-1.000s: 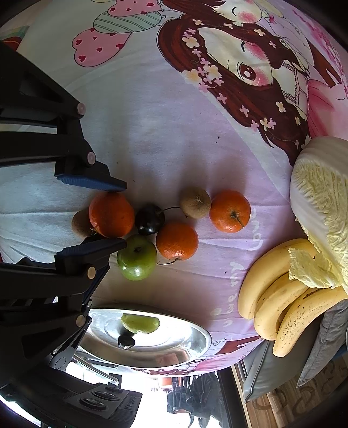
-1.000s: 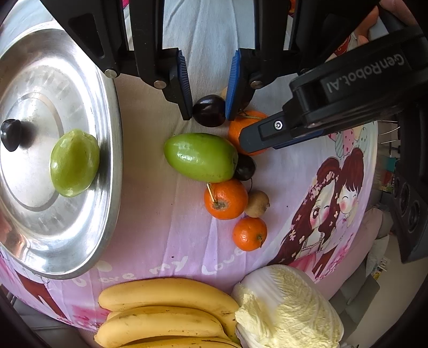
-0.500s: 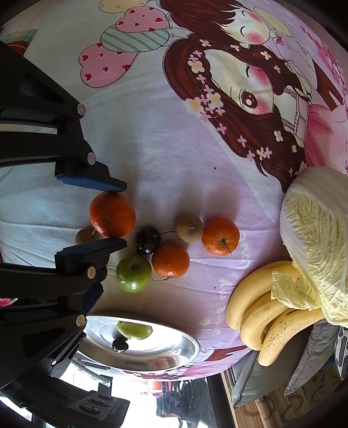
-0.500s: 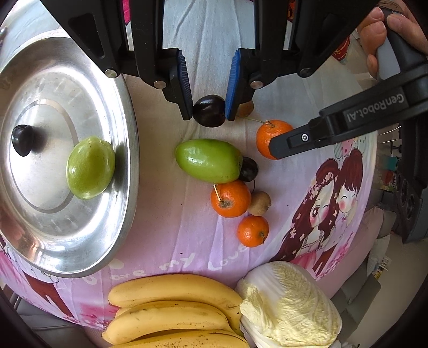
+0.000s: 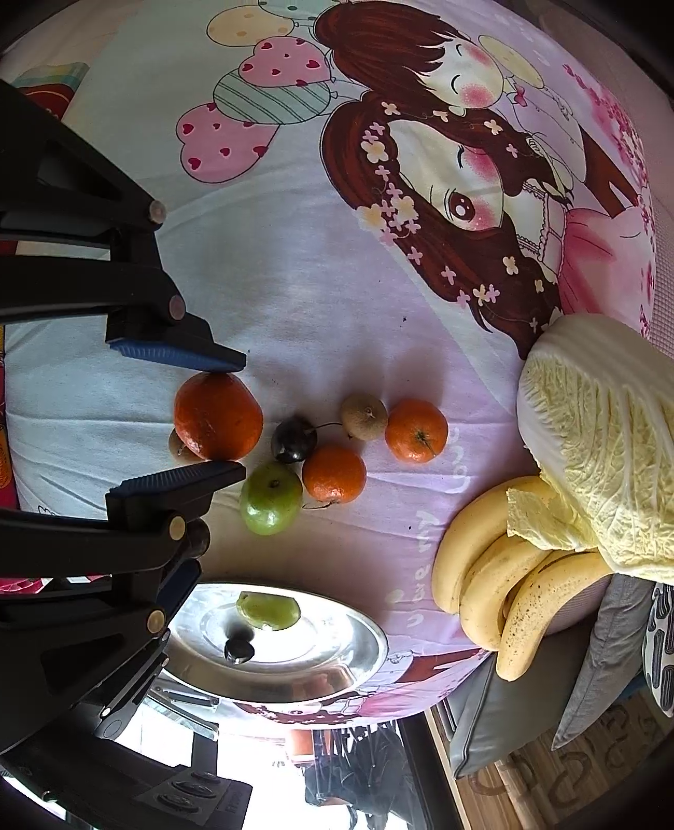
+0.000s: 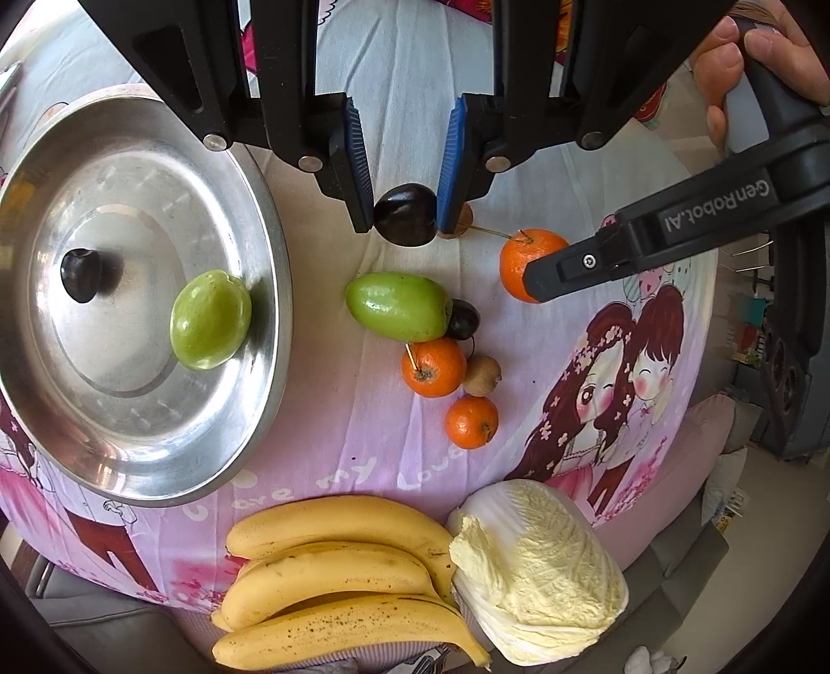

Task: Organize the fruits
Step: 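Carry the tangerine and cherries over the steel bowl and release both, then withdraw both tools from the bowl toward the remaining fruits, then grasp a tangerine with the right tool while the left tool grasps another tangerine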

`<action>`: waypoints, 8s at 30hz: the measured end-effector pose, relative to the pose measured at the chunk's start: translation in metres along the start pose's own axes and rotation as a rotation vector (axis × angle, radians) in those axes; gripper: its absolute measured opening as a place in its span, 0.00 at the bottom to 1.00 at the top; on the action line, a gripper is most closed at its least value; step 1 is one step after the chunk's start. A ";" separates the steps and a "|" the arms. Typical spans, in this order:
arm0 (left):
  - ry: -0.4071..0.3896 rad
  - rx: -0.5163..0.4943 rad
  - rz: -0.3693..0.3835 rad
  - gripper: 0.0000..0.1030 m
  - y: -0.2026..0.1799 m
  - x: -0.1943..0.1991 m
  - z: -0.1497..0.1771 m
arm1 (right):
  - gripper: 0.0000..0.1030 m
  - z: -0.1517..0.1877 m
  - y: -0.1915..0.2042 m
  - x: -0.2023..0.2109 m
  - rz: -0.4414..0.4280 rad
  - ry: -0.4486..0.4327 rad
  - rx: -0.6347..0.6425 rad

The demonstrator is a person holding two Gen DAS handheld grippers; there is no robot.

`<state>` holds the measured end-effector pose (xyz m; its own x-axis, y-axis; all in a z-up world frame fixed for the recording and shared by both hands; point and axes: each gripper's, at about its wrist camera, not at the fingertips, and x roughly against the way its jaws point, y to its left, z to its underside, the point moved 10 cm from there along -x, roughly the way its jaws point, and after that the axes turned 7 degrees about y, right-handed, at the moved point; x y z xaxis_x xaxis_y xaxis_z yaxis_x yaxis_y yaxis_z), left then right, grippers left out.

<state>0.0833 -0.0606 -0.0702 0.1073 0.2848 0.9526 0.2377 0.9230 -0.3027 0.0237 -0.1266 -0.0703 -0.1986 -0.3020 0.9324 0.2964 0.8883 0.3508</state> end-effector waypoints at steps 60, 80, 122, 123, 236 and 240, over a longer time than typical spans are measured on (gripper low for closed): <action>0.047 -0.148 0.037 0.32 -0.185 -0.066 -0.050 | 0.26 -0.040 -0.193 0.039 0.028 -0.070 -0.238; 0.027 -0.148 -0.051 0.32 -0.146 -0.045 -0.033 | 0.59 -0.028 -0.183 0.045 0.150 -0.083 -0.241; -0.006 -0.062 -0.224 0.79 -0.032 -0.015 0.021 | 0.95 0.018 -0.151 0.045 0.259 -0.055 -0.148; -0.012 -0.063 -0.231 0.81 -0.031 -0.015 0.021 | 1.00 0.017 -0.151 0.045 0.260 -0.056 -0.145; -0.044 0.239 -0.202 0.94 0.132 -0.017 -0.061 | 0.98 -0.089 0.017 -0.055 0.059 -0.012 0.021; -0.036 0.237 -0.194 0.94 0.128 -0.018 -0.059 | 0.89 -0.089 0.014 -0.056 0.068 -0.009 0.022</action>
<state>0.1689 0.0374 -0.1284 0.0463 0.1020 0.9937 0.0181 0.9945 -0.1029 0.1215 -0.1282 -0.1099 -0.1871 -0.2378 0.9531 0.2885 0.9142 0.2847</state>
